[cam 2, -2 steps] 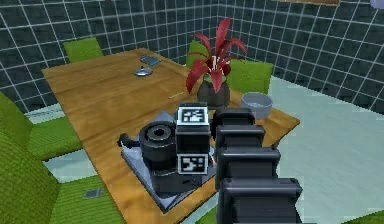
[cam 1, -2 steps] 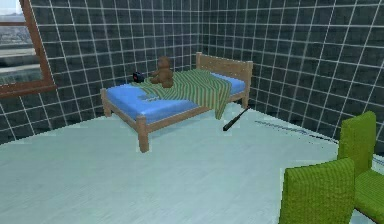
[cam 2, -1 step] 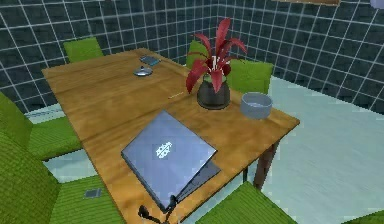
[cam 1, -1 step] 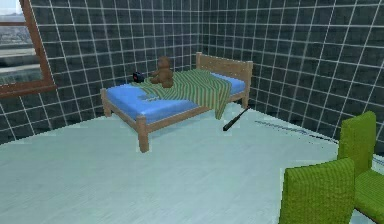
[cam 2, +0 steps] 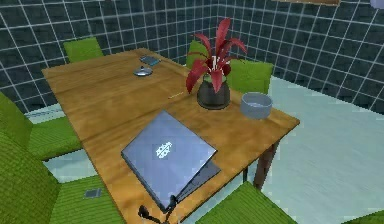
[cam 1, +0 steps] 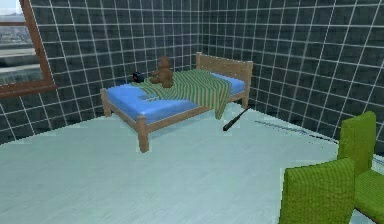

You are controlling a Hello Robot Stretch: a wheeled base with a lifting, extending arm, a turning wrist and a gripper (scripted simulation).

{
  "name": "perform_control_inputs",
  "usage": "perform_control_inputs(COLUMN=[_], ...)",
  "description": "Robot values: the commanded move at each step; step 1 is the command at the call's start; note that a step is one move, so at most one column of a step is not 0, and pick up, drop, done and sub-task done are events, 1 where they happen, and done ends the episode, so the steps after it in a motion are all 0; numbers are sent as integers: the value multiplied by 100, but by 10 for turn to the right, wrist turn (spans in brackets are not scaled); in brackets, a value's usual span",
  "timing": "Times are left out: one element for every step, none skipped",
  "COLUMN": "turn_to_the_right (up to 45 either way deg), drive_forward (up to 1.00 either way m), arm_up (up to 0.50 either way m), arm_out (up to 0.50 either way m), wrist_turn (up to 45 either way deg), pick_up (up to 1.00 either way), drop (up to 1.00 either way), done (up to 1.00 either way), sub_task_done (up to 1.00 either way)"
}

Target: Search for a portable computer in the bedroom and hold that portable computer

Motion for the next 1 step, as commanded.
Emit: perform_control_inputs(turn_to_the_right=[0], drive_forward=[0], arm_up=[10], arm_out=[0], wrist_turn=[0], pick_up=[0], drop=[0], done=[0], sub_task_done=[0])
